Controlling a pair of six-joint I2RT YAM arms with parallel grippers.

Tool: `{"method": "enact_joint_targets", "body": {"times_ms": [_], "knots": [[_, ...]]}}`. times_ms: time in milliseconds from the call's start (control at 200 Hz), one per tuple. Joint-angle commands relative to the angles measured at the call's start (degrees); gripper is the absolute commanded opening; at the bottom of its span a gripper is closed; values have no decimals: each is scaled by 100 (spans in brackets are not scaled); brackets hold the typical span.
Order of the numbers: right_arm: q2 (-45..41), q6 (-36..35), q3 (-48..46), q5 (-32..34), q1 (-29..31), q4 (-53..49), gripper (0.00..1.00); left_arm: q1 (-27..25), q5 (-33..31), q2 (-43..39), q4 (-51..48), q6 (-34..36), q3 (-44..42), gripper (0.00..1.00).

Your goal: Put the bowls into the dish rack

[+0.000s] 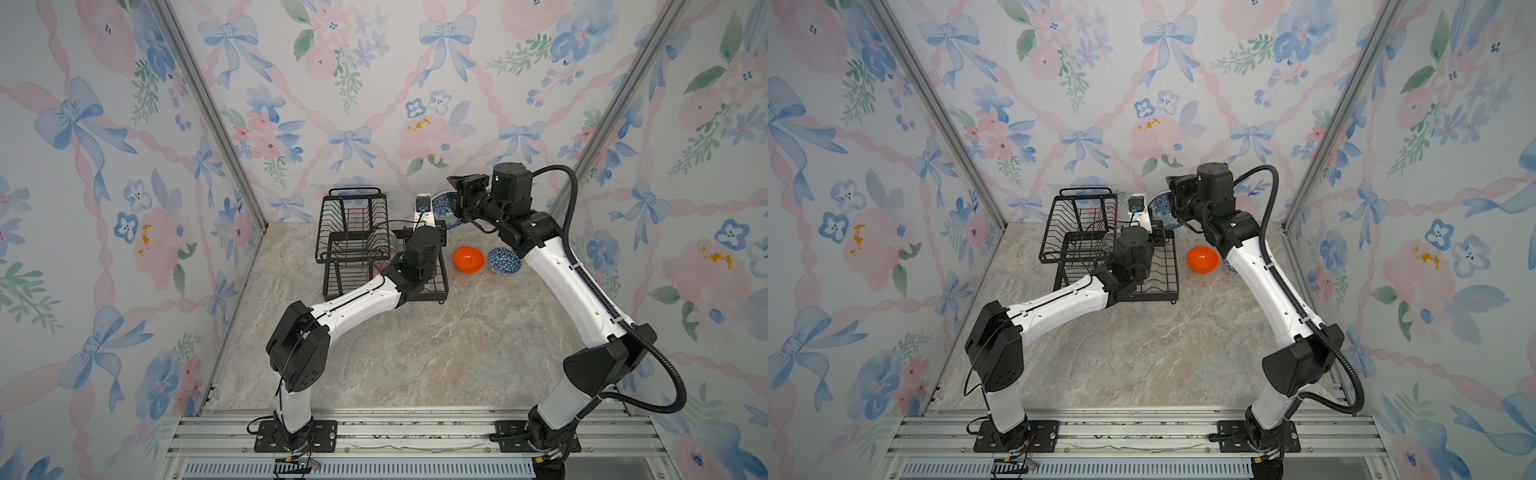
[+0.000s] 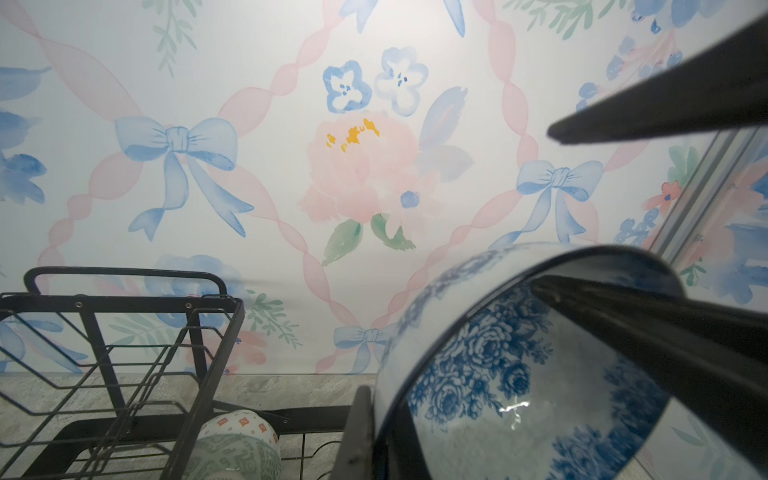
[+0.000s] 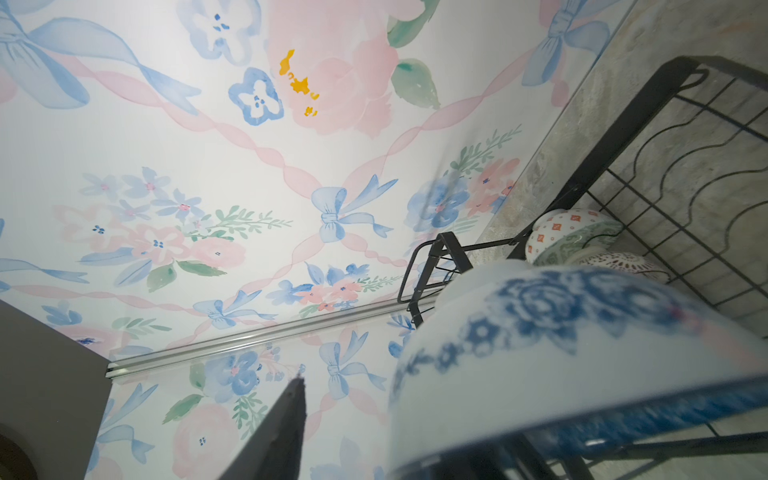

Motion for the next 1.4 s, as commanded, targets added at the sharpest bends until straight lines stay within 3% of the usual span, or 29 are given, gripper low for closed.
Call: {"method": "enact_joint_targets", "body": {"times_ms": [0, 95, 360, 1390], "knots": [[-190, 7, -205, 81, -37, 139, 38, -69, -123, -180, 453, 119, 151, 0], [-193, -88, -231, 75, -96, 62, 28, -107, -121, -141, 455, 154, 160, 0], [-639, -71, -839, 156, -197, 87, 12, -208, -259, -83, 465, 294, 91, 0], [-548, 122, -1078, 108, 124, 265, 0, -303, -278, -439, 819, 825, -289, 0]]}}
